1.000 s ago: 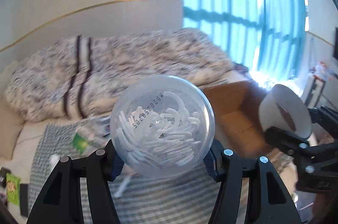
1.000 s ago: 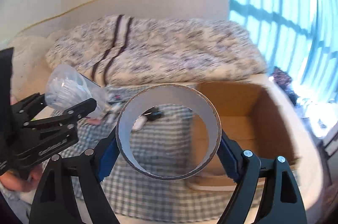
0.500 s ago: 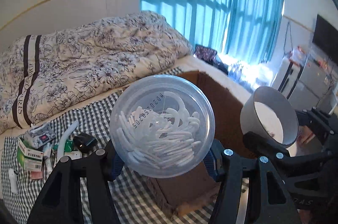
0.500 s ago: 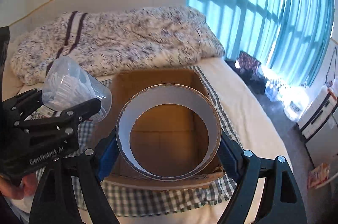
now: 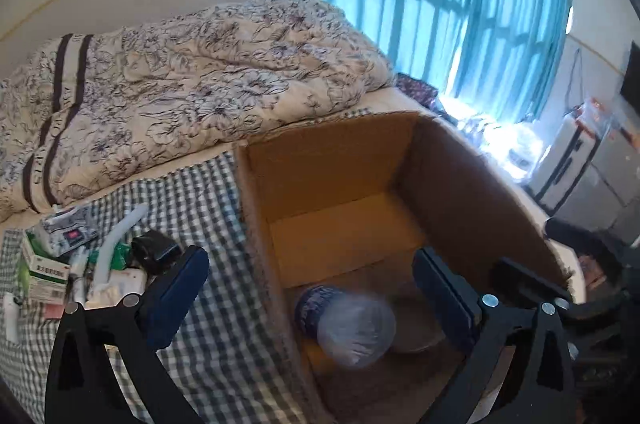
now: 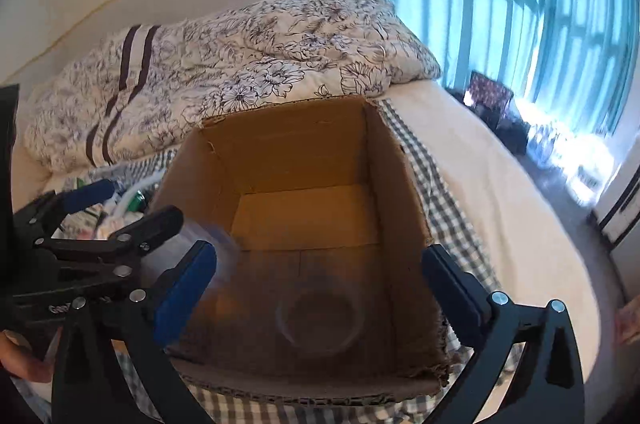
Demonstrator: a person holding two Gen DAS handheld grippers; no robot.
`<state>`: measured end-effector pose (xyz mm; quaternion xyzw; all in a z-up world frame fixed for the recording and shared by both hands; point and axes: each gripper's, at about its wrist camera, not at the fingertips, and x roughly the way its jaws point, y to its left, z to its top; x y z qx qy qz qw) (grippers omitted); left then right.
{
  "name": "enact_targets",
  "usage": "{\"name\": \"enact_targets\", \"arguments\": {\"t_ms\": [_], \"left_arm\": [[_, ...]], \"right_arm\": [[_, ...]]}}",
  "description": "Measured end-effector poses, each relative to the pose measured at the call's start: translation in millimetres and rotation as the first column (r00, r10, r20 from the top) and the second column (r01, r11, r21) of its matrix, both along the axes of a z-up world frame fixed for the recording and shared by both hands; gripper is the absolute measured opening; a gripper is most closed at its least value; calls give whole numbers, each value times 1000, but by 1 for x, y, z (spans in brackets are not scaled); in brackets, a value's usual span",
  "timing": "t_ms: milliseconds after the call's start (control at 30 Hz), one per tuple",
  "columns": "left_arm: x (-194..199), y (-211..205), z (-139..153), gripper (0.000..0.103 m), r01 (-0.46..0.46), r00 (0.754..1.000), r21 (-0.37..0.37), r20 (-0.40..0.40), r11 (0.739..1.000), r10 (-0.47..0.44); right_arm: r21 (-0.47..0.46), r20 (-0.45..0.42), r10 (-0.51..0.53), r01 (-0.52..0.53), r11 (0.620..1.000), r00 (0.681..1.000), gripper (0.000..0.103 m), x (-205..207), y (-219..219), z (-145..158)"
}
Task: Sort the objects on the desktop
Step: 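Carry the bottle and tape roll into the cardboard box and open both tools, then withdraw both tools from the box back over the cloth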
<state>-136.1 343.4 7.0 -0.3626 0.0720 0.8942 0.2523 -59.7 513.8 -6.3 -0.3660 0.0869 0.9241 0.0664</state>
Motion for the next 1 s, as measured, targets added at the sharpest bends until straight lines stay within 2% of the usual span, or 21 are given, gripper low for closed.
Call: {"name": "enact_targets", "arguments": {"t_ms": [233,433,633,767,1000], "left_arm": [[6,-2,7,103,-9,1000,-38,-19,999,8],[19,-29,32,103,-52,998,-33,-36,998,51],[34,-85,72,103,-157,985,-39,-77,987,154],[46,-139,93,103,-226,968,-36,-115,973,221],[61,-236,92,103,-328,938,-37,-128,944,321]], "right_arm": [[-16,0,-5,5,1000,1000,103,5,-1,5],[5,-22,15,-15,1000,1000,103,19,-21,28],[37,-65,54,-51,998,996,103,38,-68,66],[54,-90,95,-90,994,991,103,51,-111,85],[55,-124,149,-143,988,981,103,68,-190,99]]}}
